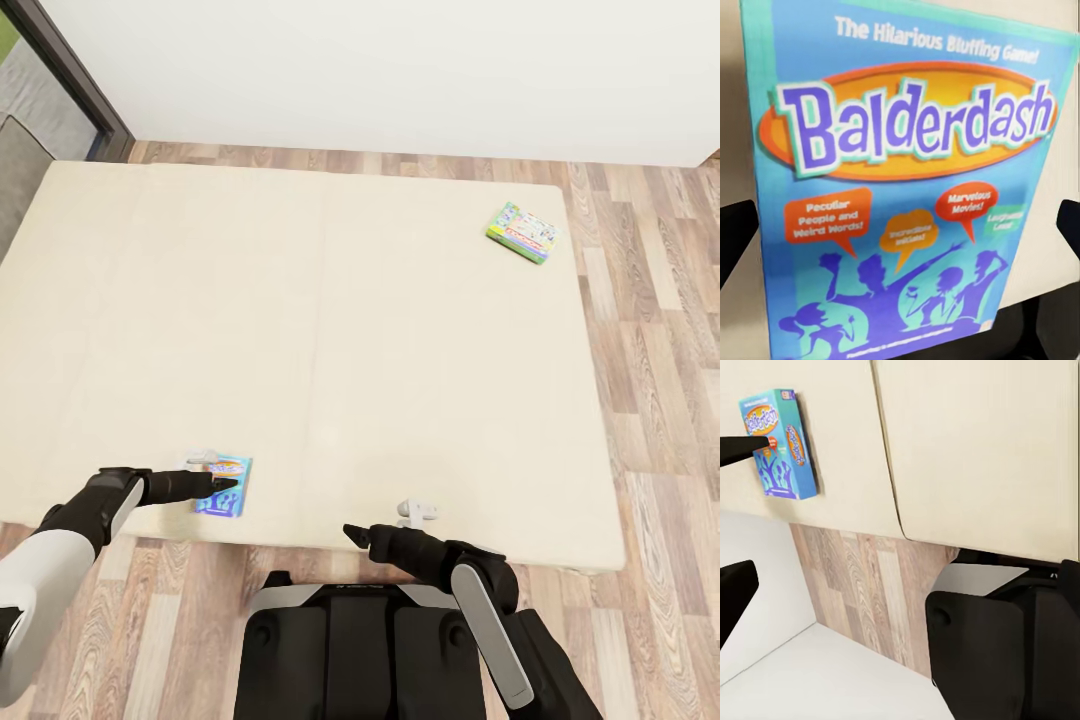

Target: Put all the toys in the child's room - the three board games (two on the bed and one on the table), the two jigsaw puzzles on the table, and the tennis ball on the table - inside the toy box on the table in the child's room.

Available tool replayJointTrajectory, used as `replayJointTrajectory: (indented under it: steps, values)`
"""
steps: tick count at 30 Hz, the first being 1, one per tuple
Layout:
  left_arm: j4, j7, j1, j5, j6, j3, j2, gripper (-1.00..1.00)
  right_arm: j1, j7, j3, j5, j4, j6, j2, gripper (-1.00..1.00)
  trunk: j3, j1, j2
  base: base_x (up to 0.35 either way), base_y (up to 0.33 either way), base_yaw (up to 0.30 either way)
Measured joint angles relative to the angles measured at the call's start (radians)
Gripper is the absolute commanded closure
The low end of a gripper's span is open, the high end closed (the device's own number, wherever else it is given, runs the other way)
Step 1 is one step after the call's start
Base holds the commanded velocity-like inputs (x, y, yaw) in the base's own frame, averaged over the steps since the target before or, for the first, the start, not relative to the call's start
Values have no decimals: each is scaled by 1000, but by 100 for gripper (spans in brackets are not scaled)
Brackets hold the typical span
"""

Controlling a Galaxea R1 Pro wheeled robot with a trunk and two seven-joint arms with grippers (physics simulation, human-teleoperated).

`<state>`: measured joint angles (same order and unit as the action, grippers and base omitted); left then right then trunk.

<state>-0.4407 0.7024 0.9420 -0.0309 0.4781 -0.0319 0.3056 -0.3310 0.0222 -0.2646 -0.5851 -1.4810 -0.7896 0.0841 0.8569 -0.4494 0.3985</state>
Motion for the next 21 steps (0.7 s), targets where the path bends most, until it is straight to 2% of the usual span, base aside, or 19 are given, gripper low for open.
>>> replayJointTrajectory:
  steps: [5,21]
  values:
    - [0,0,0,0,0,0,0,-100,0,0,0,0,0,0,0,-100,0,0,0,0,-144,0]
    - [0,0,0,1,1,1,-2,-100,0,0,0,0,0,0,0,-100,0,0,0,0,-230,0]
